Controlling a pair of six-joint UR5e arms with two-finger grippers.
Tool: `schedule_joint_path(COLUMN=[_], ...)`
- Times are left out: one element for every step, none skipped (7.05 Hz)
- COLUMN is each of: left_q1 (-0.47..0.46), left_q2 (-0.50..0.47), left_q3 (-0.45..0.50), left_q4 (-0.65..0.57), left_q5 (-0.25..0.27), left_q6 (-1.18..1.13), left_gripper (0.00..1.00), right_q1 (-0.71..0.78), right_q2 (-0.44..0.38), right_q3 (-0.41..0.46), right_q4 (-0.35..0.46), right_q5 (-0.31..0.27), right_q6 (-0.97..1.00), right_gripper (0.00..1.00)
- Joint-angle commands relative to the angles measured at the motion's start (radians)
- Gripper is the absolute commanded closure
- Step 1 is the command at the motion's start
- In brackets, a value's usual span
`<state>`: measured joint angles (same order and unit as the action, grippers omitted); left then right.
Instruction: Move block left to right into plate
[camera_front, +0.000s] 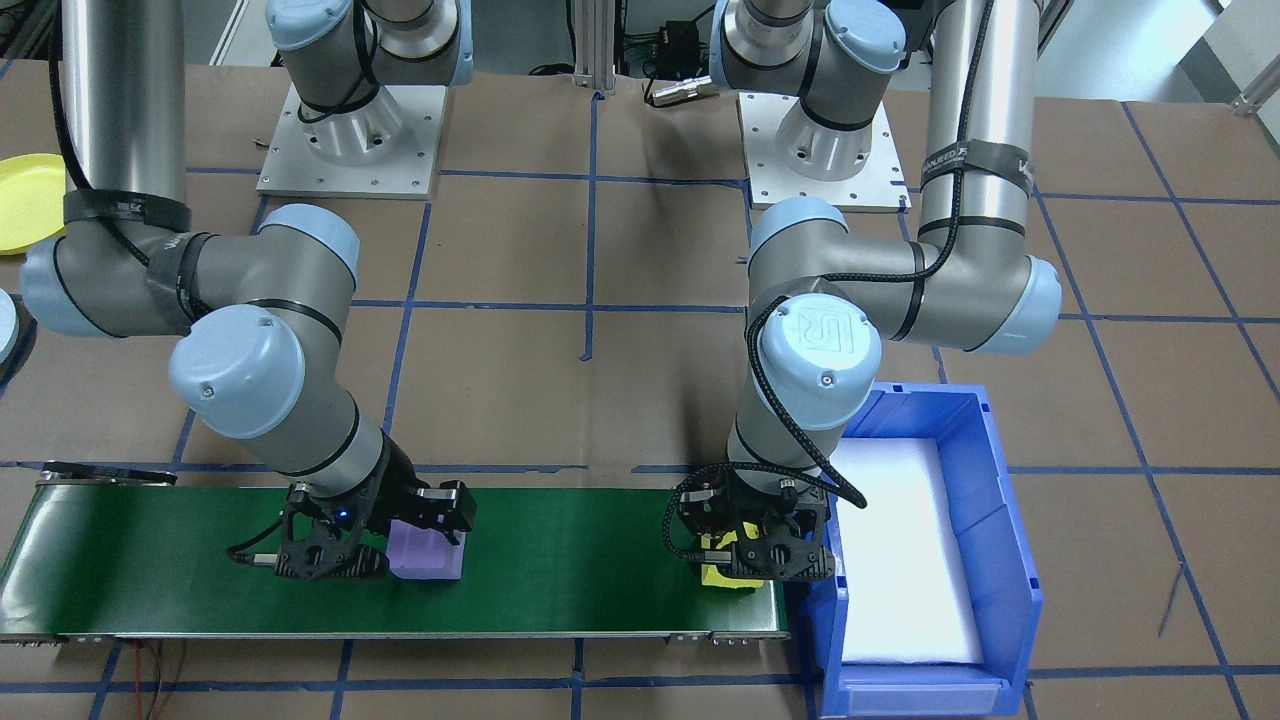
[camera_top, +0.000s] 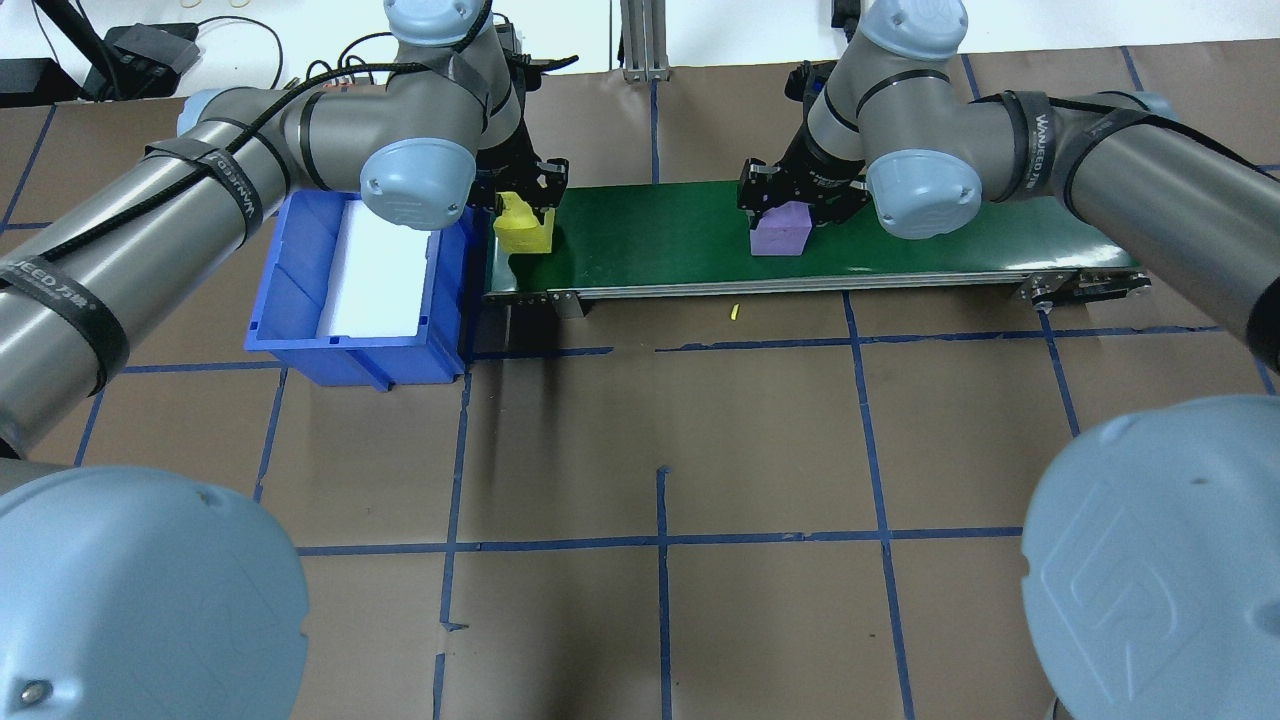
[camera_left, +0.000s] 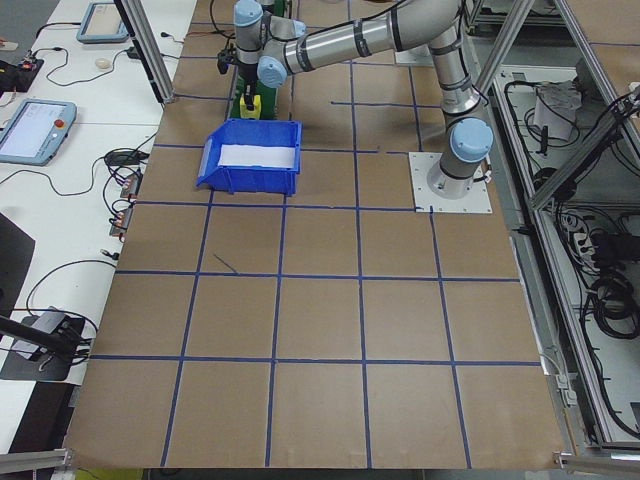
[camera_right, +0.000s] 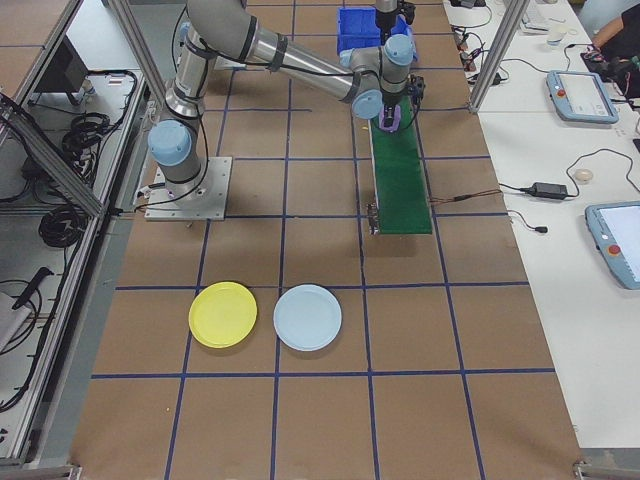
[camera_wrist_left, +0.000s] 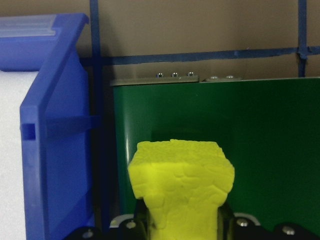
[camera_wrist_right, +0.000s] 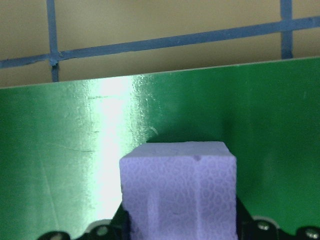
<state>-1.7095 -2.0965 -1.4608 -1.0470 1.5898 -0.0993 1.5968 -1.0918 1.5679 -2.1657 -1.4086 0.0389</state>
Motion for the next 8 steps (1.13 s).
schedule_joint_path(left_q1=[0.001, -0.001, -0.001, -0.001, -0.001, 0.005, 0.036, 0.085], left_q2=[-0.007, 0.001, 0.028, 0.065, 0.129, 0.235, 0.327, 0.392], left_q3=[-0.01, -0.01, -0.009, -0.001, 0.005, -0.013, -0.016, -0.019], left_q4=[0.009, 0.009, 0.009, -0.007, -0.089, -0.201, -0.287, -0.388], left_q5=[-0.001, -0.001, -0.004, 0.005, 0.006, 0.009, 0.01, 0.007], left_q6=[0.0, -0.003, -0.003, -0.003, -0.003, 0.007, 0.01, 0.016], left_gripper=[0.35, 0.08, 0.04, 0.0, 0.0, 0.0, 0.0, 0.0], right_q1=[-0.186, -0.327, -0.486, -0.658, -0.83, -0.959, -1.021, -1.058], right_q2=[-0.128, -0.204, -0.247, -0.247, -0.246, -0.24, -0.197, -0.141], right_q3=[-0.011, -0.008, -0.002, 0.01, 0.059, 0.129, 0.212, 0.266], right_q4=[0.135, 0.214, 0.245, 0.244, 0.233, 0.2, 0.073, -0.021], right_q5=[-0.122, -0.166, -0.212, -0.231, -0.219, -0.213, -0.211, -0.213], right_q6=[-0.407, -0.679, -0.905, -1.092, -1.248, -1.328, -1.367, -1.37], right_gripper=[0.6, 0.6, 0.6, 0.6, 0.61, 0.61, 0.6, 0.53])
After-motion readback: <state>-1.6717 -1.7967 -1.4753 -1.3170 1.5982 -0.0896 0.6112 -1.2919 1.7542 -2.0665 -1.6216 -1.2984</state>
